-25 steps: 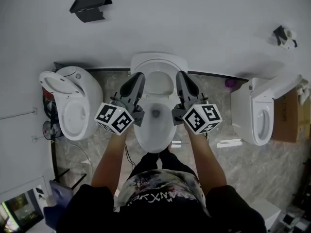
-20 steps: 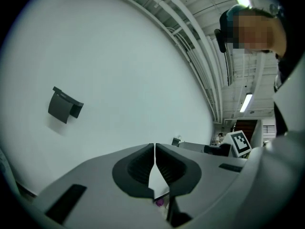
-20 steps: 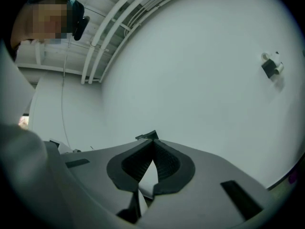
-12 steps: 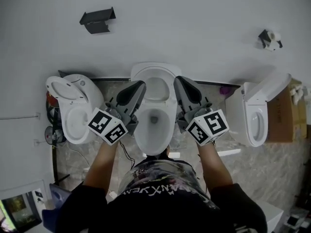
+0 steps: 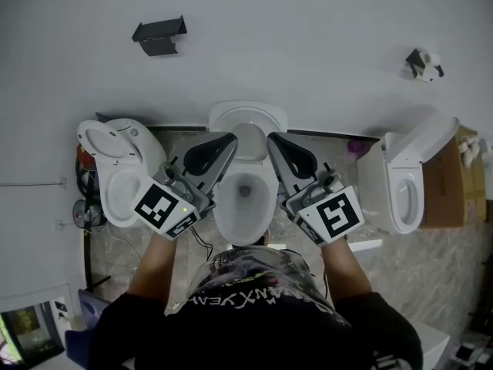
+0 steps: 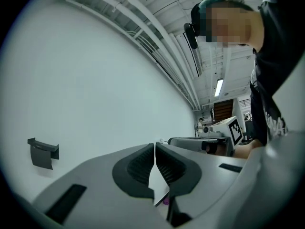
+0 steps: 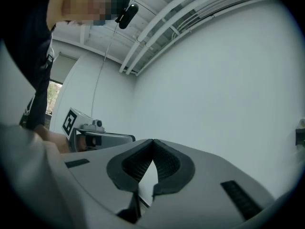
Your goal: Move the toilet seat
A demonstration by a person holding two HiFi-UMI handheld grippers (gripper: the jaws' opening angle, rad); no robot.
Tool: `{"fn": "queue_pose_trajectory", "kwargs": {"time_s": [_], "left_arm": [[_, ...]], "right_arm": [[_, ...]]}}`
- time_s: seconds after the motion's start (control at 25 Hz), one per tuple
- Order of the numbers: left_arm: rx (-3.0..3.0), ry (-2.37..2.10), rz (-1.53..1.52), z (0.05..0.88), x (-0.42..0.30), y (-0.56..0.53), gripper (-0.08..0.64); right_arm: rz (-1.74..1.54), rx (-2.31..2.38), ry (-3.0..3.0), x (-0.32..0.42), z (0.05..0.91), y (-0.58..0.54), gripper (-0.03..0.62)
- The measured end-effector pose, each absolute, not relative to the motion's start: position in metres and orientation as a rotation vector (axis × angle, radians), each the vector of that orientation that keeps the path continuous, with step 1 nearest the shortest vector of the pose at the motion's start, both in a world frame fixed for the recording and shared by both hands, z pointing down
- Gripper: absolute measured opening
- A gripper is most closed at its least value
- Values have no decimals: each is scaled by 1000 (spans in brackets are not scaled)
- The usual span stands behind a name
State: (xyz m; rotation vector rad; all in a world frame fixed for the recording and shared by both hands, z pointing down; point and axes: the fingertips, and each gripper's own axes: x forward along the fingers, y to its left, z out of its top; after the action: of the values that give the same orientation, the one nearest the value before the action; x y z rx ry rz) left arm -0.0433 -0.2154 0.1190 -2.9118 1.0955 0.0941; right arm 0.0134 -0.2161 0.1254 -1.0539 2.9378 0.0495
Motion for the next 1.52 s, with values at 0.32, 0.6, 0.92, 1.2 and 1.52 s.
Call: {"fn": "queue_pose_trajectory", "kwargs": {"time_s": [0.32,0.6,0.92,1.2,1.52], "left_arm": [[-2891,1107,53,123,-46,-212,31],[-2884,1102,26,125,-48,-210,31],[-2890,1089,18,126,-47,-207,31],[-2894,1070,14,125,-43,-209,31],[-2893,1054,10,124,-40,-209,31]], "right_arm": [[96,-1054,2931,8,122,-212,3],[86,-1060,2941,8,128,-212,2],[120,-1097,2918,9,126,-215,0],[146,-1095,2941,6,127,-214,0],[173,-1105,2923,7,125,-217,0]]}}
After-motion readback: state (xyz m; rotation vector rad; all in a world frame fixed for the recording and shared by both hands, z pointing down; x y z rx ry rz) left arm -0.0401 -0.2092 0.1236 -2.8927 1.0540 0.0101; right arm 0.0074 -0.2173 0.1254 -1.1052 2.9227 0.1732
